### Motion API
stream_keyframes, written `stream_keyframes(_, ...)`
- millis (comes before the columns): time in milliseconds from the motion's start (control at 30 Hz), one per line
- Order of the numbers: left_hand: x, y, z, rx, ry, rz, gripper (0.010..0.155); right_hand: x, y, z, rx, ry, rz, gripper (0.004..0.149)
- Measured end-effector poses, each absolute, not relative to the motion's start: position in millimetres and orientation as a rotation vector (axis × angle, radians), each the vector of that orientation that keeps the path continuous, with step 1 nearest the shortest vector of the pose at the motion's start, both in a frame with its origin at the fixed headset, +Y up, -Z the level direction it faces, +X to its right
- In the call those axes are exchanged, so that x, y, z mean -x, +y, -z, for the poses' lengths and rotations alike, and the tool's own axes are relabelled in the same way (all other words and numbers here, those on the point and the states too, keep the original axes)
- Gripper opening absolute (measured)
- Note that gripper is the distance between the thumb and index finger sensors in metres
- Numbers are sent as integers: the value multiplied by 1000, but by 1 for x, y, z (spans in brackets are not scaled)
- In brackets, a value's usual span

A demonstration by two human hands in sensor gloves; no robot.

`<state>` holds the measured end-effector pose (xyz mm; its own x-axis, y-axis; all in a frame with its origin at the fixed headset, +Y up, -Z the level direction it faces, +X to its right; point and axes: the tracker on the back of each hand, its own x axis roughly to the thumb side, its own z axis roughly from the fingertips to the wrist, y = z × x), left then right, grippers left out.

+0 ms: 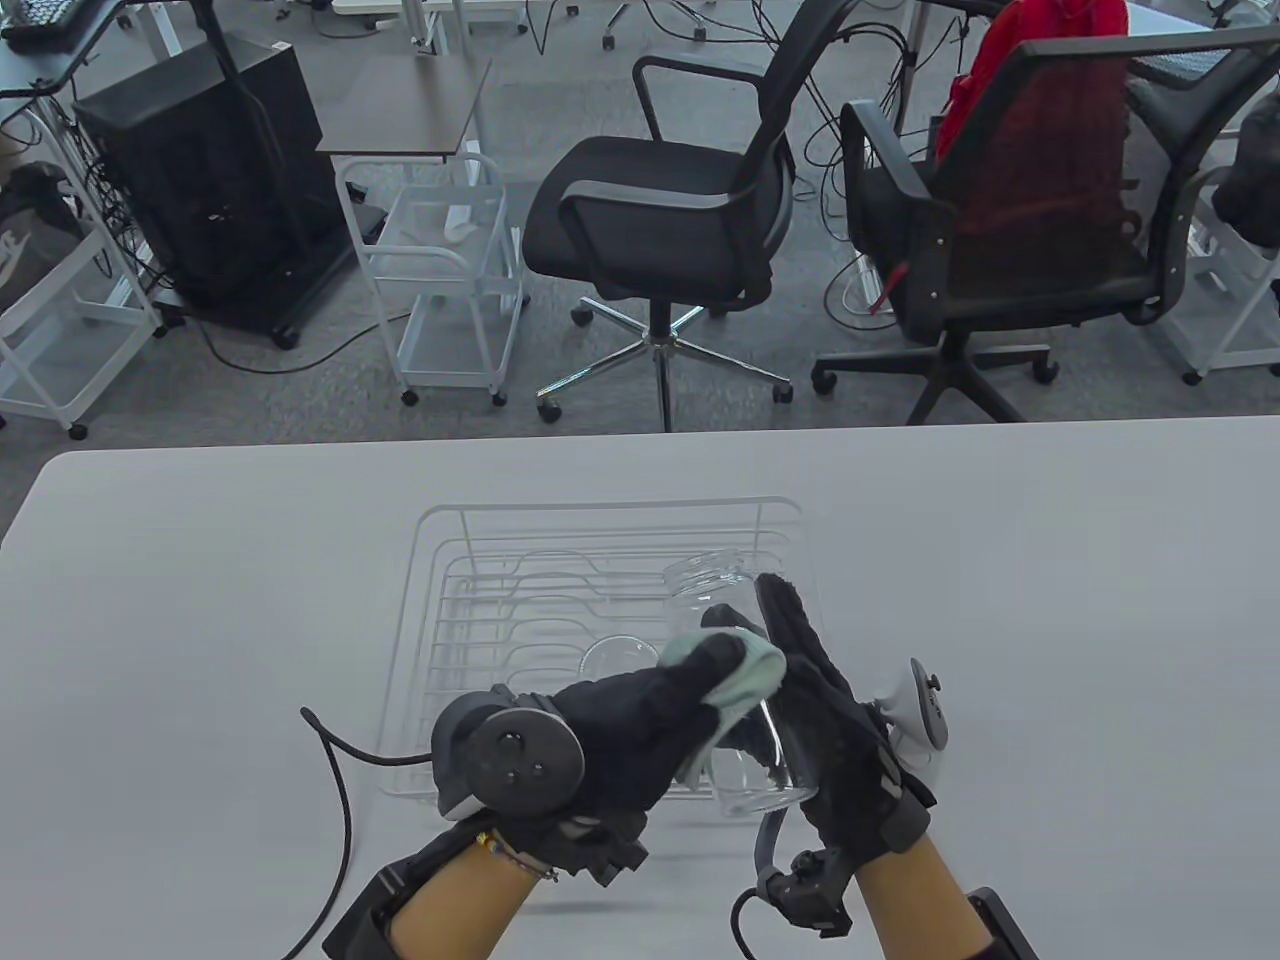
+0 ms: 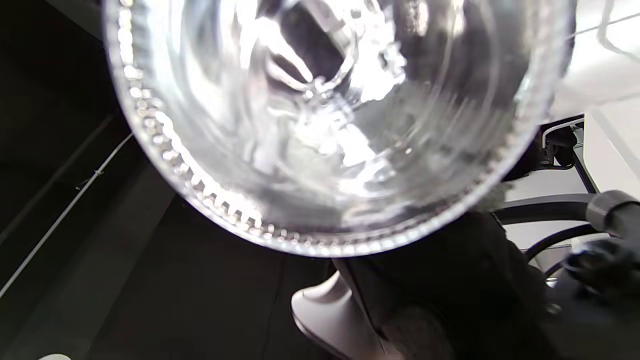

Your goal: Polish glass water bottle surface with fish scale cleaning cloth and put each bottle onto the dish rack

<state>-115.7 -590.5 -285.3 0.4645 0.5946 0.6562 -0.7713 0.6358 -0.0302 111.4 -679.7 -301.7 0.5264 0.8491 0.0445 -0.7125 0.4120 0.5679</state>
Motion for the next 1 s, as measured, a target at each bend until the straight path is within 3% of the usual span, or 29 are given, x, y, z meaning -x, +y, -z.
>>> stream_keyframes(100,116,-595,284,-265,-736,-865,56,-109,-679,301,-569,229,-1013,69)
stream_keyframes(233,99,-594,271,-150,-1030,-745,51,-113,-683,301,-508,166,-953,69)
stream_keyframes(367,94,-589,265,-216,-1054,-664,51,-114,-683,302,-520,209,-936,69)
stream_keyframes(467,97,-588,269,-316,-889,-596,54,-117,-684,304,-533,228,-976,69)
stream_keyframes(567,108,-589,280,-300,-718,-706,55,-116,-685,304,-549,250,-1016,69)
stream_keyframes(700,116,-596,289,-261,-664,-874,56,-112,-685,305,-565,275,-1004,68)
stream_keyframes(767,111,-596,284,-253,-740,-801,56,-114,-686,305,-551,260,-1013,68)
stream_keyframes(867,90,-598,266,-157,-1072,-681,53,-120,-689,306,-500,205,-957,67)
stream_keyframes(933,80,-598,255,-138,-1118,-617,52,-124,-689,307,-505,217,-960,67)
stream_keyframes(1000,80,-593,253,-257,-1090,-498,52,-124,-690,306,-497,218,-969,67)
